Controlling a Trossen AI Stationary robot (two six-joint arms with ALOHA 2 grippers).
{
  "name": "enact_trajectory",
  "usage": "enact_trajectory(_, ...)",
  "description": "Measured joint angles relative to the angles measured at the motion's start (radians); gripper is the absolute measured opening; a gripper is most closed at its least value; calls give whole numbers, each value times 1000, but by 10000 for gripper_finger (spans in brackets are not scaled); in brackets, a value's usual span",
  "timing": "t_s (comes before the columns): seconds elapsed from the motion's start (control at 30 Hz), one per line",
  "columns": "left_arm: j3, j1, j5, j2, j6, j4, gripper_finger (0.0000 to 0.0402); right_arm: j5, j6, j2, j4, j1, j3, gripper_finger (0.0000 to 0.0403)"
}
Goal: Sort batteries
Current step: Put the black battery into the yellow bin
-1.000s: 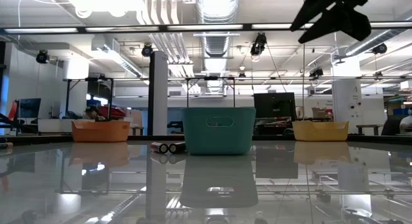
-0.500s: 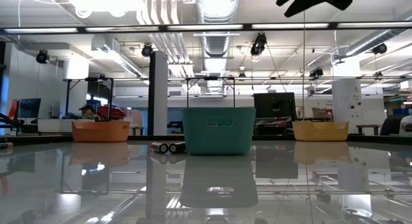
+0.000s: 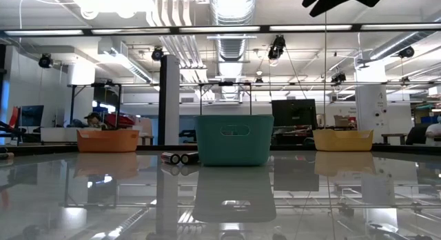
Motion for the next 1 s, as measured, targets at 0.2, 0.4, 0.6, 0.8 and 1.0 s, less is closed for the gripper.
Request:
enact_trajectory(0.2,-1,-1,-26,3,-33,5,154,4,-2,0,0,0,0,108)
enact_trajectory(0.4,-2,-1,-37,14,-46,-2,107,4,-4,0,2,0,-1,92)
enact_trajectory(0.6,-3,-2,-58,17,-14,13,13,4,-22,6,17,0,-1,76)
enact_trajectory(0.8,43,-2,-57,19,25,-46,12,-5,-101,42,62,4,-2,60)
enact_trajectory(1.0,203,9,-179,-20,16,-135,5,-149,-370,133,317,32,-26,50)
